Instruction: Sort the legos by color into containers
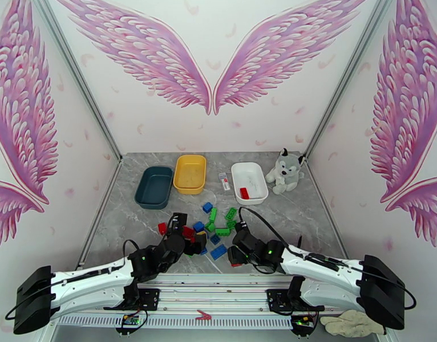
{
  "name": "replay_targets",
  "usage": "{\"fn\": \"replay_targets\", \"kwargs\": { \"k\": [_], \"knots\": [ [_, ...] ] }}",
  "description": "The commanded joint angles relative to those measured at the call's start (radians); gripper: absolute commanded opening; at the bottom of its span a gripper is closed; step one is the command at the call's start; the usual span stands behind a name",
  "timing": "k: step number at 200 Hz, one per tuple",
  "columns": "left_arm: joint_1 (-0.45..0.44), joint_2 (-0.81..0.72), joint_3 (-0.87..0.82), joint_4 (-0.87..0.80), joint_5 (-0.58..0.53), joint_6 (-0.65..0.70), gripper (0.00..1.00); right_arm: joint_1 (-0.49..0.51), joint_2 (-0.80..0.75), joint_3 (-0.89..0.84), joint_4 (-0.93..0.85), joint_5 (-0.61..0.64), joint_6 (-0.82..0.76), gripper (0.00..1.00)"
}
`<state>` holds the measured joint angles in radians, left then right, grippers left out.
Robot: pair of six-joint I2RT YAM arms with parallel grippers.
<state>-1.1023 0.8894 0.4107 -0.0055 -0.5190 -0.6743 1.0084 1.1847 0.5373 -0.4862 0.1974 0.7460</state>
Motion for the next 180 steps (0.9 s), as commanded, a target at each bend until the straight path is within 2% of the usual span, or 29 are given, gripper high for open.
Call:
{"fn": "replay_targets", "kwargs": {
  "k": [1, 50, 109, 154, 180],
  "knots": [
    [-0.002, -0.067, 0.010, -0.047, -0.040, 0.001, 0.99, 0.037, 0.052, 0.028, 0.014, 0.073, 0.051, 0.74],
    [0.022, -0.096, -0.029, -0.040, -0.058, -0.005, 0.99, 0.097, 0.140, 0.066, 0.003, 0.108, 0.083, 0.68],
    [0.054, -0.095, -0.038, -0.019, -0.023, -0.004, 0.99, 0.118, 0.097, 0.073, -0.094, 0.118, 0.077, 0.75],
    [0.064, -0.063, -0.036, 0.013, 0.010, 0.000, 0.99, 0.123, 0.091, 0.069, -0.154, 0.101, 0.063, 0.68],
    [0.069, -0.016, -0.028, 0.042, 0.027, 0.003, 0.99, 0.125, 0.075, 0.059, -0.144, 0.071, 0.058, 0.70]
  ]
}}
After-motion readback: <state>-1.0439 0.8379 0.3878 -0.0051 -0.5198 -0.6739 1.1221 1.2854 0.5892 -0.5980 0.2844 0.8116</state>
